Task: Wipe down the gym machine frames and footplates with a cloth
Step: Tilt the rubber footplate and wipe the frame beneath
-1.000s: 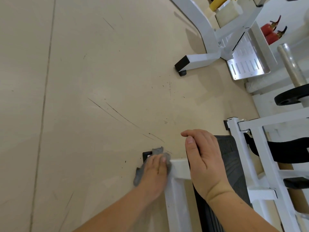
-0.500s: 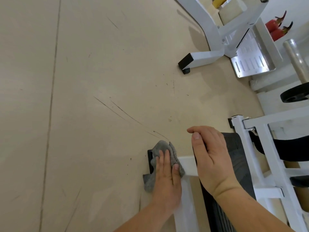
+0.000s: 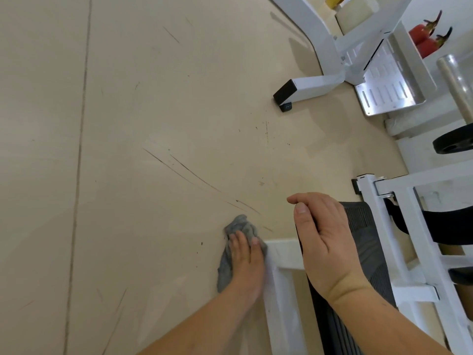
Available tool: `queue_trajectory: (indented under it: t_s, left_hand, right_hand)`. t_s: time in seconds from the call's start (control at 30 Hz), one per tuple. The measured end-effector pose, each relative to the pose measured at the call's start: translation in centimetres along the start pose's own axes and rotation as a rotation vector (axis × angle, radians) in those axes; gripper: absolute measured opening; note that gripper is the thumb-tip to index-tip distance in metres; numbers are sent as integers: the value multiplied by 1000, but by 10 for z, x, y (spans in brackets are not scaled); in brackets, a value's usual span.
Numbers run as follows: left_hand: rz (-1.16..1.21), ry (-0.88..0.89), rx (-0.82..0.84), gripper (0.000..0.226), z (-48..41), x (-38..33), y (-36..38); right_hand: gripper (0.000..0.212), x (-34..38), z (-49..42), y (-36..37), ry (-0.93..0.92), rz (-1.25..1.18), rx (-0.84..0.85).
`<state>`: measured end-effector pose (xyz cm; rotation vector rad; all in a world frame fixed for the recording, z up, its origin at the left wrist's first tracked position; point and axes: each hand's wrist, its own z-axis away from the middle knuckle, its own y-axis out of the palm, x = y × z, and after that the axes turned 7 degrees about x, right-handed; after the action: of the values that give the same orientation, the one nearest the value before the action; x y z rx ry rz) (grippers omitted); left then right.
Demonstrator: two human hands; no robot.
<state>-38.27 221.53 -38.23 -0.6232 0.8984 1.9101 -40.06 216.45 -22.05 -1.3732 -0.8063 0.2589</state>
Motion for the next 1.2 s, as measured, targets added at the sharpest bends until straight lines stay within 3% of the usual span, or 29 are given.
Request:
queue_trajectory:
  t_s: [0.1,0.2,0.27,0.4,0.57,0.67,0.77,0.9,1.0,1.1,1.2]
  left_hand:
    - [-43,191,-136,65,20,-13,35]
    - [-201,451,-152,74,35,5,64]
    - [-156,401,-146,79,20,17,42]
    - [-109,148,-33,66,3,35,-6]
    - [-165,321,107,45,1,-5,-4]
    - [-292,356,135,67,-25,-2,-22]
    - [-281,322,122,51,-21,2,-22]
    - [-85,471,136,42,14,-43,1]
    - [-179,567,157,34,19,-44,-7]
    - [-275,445,98,39,8,-6,-34]
    - [-417,355,-14,30,16,8,-50]
  right_hand:
    - [30,-1,0,0,5,5,11]
    - [30,1,1,-1,5,1,14]
    - [29,2,0,-2,-1,1,5]
    - [29,3,0,-1,31,-15,19]
    - [29,-1,0,0,6,-2,16]
    - [30,-2,-1,-1,13,-23,5]
    - [29,-2,0,0,9,-26,4]
    - [32,-1,-1,0,16,-49,6]
    - [32,-2,0,-1,12,-55,1]
    - [32,-2,-1,-1,9,-47,0]
    - [34,-2,-1,-1,16,-26,15]
